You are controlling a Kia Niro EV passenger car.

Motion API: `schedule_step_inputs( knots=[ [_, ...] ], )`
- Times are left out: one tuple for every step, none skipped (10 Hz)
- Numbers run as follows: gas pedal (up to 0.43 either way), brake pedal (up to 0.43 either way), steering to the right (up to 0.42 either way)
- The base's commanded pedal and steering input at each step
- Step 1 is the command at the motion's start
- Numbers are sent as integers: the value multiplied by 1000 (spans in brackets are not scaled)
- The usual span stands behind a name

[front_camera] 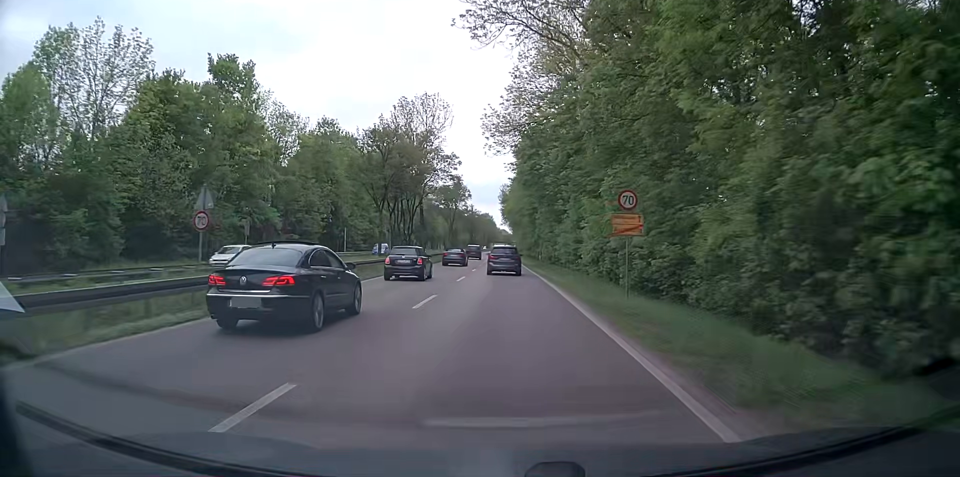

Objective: Follow the waypoints while adhering to traffic rules and regulations

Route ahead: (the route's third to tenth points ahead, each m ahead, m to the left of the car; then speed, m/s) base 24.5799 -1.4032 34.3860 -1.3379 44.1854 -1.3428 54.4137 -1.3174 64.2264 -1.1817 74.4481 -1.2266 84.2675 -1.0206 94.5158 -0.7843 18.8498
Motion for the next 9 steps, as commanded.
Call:
schedule_step_inputs(
  knots=[
    [209, 0, -6],
    [209, 0, -6],
    [209, 0, -6],
    [209, 0, -5],
    [209, 0, -3],
    [209, 0, -3],
    [209, 0, -2],
    [197, 0, -2],
    [189, 0, -3]
  ],
)
